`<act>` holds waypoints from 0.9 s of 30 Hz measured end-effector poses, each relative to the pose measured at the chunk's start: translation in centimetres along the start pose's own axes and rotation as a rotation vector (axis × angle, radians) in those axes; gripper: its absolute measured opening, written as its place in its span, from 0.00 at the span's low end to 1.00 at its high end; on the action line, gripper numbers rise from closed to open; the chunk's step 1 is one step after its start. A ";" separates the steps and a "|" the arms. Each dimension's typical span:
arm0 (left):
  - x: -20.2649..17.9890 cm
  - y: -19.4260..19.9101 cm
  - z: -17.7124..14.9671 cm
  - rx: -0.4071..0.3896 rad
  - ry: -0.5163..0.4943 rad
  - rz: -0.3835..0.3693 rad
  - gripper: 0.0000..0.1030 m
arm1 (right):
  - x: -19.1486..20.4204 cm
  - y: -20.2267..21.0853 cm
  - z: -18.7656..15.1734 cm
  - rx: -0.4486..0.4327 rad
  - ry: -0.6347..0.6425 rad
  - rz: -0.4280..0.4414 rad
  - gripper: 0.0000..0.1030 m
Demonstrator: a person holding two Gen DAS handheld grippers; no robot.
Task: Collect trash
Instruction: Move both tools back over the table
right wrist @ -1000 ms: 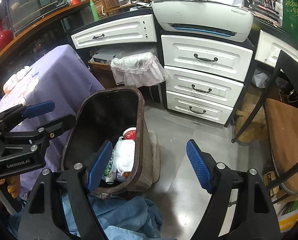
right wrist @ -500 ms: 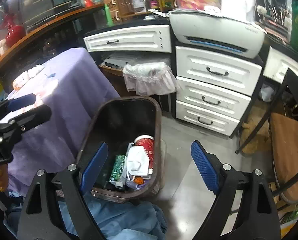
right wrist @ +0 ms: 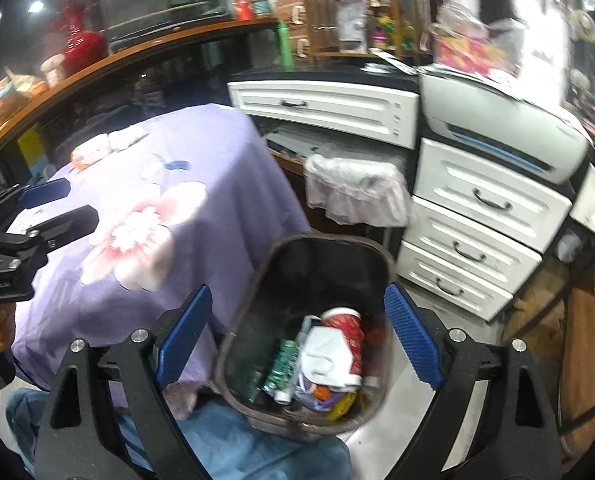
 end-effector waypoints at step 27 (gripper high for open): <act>26.6 -5.6 1.2 0.170 -0.183 0.293 0.92 | 18.6 -13.6 9.7 0.089 0.198 0.347 0.88</act>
Point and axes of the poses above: each gripper's, at about its wrist camera, not at the fingertips, and y roughly against the way its jaws point, x to its left, z to its top, the point moved 1 cm from there along -y, roughly the way its jaws point, and after that the axes turned 8 degrees about -x, right-handed, at the moved point
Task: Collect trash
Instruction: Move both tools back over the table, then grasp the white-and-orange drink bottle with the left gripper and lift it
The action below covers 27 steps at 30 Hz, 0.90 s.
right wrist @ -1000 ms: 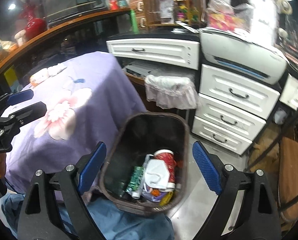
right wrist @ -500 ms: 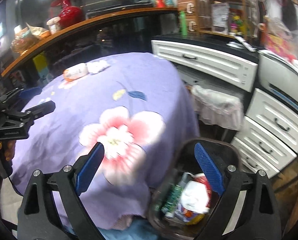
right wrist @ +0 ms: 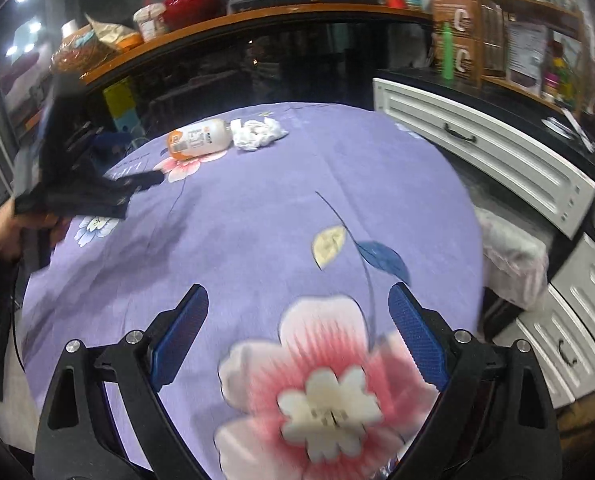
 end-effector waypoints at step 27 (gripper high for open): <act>8.2 -17.2 2.4 0.349 -0.135 -0.271 0.59 | 3.1 -9.8 3.8 0.098 0.122 0.081 0.88</act>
Point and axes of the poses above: each gripper's, at about its wrist camera, not at the fingertips, and y roughly against the way its jaws point, x to its left, z to its top, the point moved 1 cm from there along -y, roughly the way its jaws point, and after that the axes turned 8 degrees about -x, right-handed, at the moved point
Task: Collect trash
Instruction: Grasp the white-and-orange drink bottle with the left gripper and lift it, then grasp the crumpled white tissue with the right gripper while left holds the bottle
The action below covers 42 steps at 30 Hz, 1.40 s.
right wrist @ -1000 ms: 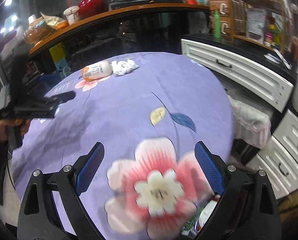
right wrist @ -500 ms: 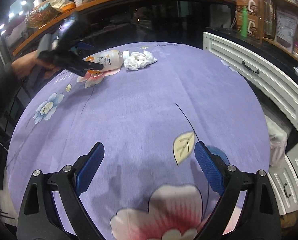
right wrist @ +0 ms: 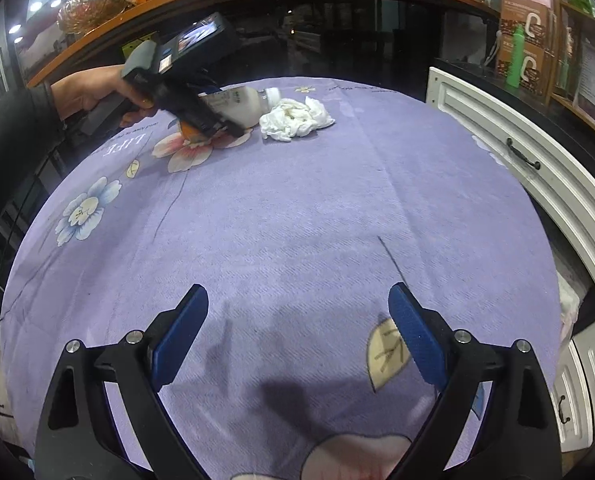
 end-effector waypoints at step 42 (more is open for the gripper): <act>0.2 8.8 -10.0 -0.352 0.546 -0.007 0.59 | 0.6 -21.0 14.3 0.126 -0.097 -0.102 0.59</act>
Point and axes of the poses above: each gripper's, at about its wrist camera, not at the fingertips, and y roughly against the way its jaws point, x to its left, z to its top, the point moved 1 cm from there along -y, roughly the way its jaws point, and after that the axes turned 8 degrees about -x, right-handed, at the moved point
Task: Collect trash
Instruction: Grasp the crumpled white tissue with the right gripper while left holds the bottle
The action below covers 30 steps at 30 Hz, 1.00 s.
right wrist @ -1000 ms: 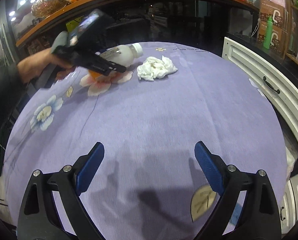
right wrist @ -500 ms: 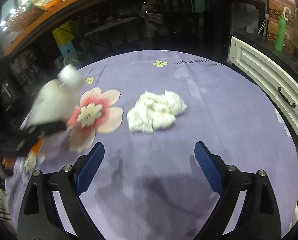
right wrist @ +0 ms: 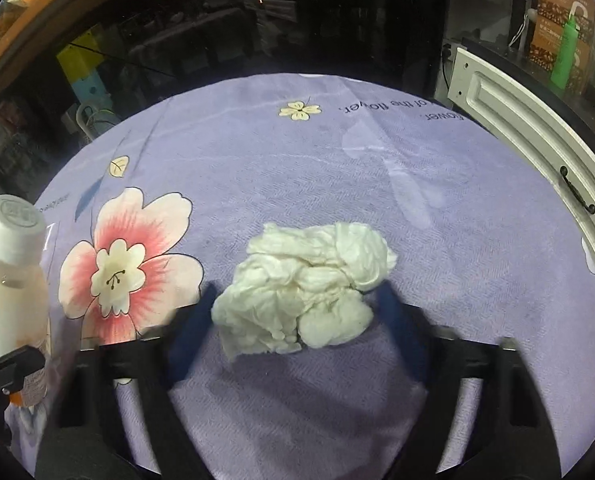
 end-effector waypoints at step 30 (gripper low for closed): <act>-14.3 10.4 -5.3 -0.050 -0.026 -0.053 0.59 | -2.4 23.9 -13.2 -0.206 0.008 0.074 0.26</act>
Point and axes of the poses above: each gripper's, at about its wrist camera, not at the fingertips, and y roughly against the way its jaws point, x to its left, z to its top, the point moved 1 cm from there along -y, roughly the way its jaws point, and after that the axes turned 8 degrees about -x, right-handed, at the moved point
